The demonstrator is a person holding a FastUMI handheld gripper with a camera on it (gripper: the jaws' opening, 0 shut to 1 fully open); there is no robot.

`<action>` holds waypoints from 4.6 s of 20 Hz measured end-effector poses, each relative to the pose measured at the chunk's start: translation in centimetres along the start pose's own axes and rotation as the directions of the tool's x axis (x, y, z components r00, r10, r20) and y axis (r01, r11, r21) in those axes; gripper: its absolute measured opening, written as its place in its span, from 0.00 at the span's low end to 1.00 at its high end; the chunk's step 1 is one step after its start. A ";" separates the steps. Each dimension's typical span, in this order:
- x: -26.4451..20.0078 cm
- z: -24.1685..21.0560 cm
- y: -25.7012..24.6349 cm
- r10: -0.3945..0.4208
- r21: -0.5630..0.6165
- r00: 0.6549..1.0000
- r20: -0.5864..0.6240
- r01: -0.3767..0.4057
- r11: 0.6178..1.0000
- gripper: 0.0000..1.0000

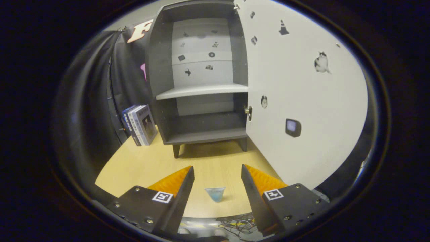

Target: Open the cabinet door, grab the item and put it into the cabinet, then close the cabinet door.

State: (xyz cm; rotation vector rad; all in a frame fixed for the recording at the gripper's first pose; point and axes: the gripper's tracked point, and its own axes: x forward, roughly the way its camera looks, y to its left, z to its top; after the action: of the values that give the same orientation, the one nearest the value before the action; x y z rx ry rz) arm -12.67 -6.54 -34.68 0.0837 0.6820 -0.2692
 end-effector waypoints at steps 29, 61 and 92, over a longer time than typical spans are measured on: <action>9.5 -4.3 0.4 -0.030 -0.103 0.983 -0.183 0.012 0.995 0.51; 20.2 31.4 6.6 0.180 -0.112 0.975 0.130 -0.166 0.980 0.50; 9.5 38.0 4.1 0.145 -0.056 0.917 0.372 -0.134 0.989 0.82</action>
State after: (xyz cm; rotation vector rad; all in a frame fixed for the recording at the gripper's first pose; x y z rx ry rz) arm 18.80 -10.89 -11.30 0.0507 0.2957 -0.1309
